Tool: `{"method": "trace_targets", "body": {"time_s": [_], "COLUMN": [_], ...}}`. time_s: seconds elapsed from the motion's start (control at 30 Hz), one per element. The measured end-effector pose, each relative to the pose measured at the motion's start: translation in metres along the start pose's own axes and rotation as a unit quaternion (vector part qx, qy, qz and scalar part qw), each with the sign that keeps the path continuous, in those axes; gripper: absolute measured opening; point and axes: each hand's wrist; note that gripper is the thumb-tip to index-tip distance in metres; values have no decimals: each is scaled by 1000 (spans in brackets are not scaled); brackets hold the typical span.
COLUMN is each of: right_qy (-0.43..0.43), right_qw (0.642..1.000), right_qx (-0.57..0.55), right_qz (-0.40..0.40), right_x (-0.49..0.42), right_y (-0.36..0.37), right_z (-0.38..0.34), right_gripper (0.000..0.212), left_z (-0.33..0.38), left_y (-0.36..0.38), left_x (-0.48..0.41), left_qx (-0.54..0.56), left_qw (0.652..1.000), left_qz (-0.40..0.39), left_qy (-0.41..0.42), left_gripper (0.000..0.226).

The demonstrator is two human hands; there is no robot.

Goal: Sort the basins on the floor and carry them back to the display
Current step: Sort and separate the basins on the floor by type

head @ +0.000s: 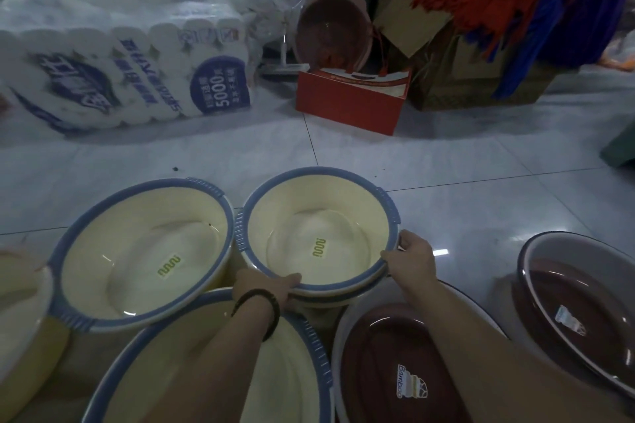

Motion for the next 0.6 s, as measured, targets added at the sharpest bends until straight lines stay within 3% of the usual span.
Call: {"method": "trace_targets", "body": {"time_s": [0.17,0.33,0.47,0.53,0.6], "right_qy": [17,62,70,65,6], "right_qw": [999,995,985,976,955], "right_qx": [39,78,146,195,277], "right_qz": [-10,-18,-65,-70,-101], "right_x": [2,7,14,22,39], "right_y": [9,16,13,11,9], "right_z": [11,17,9,-1,-14], "right_gripper": [19,54,53,59,55], "left_z": [0,-7,-7,2,18], "left_y": [0,-6,-15,-24,-39], "left_x": [7,7,6,6,12], "left_qx": [-51,-155,-191,-240,-321], "left_qw": [999,987,980,967,938], "left_qz": [-17,1,-28,-56,-103], "left_qy": [6,51,49,61,76], "left_gripper": [78,54,47,40,38]}}
Point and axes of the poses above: each hand's wrist, its own x-axis away from the middle knuckle, its own y-axis out of the palm, z = x × y, and after that the axes turned 14 degrees about x, right-handed
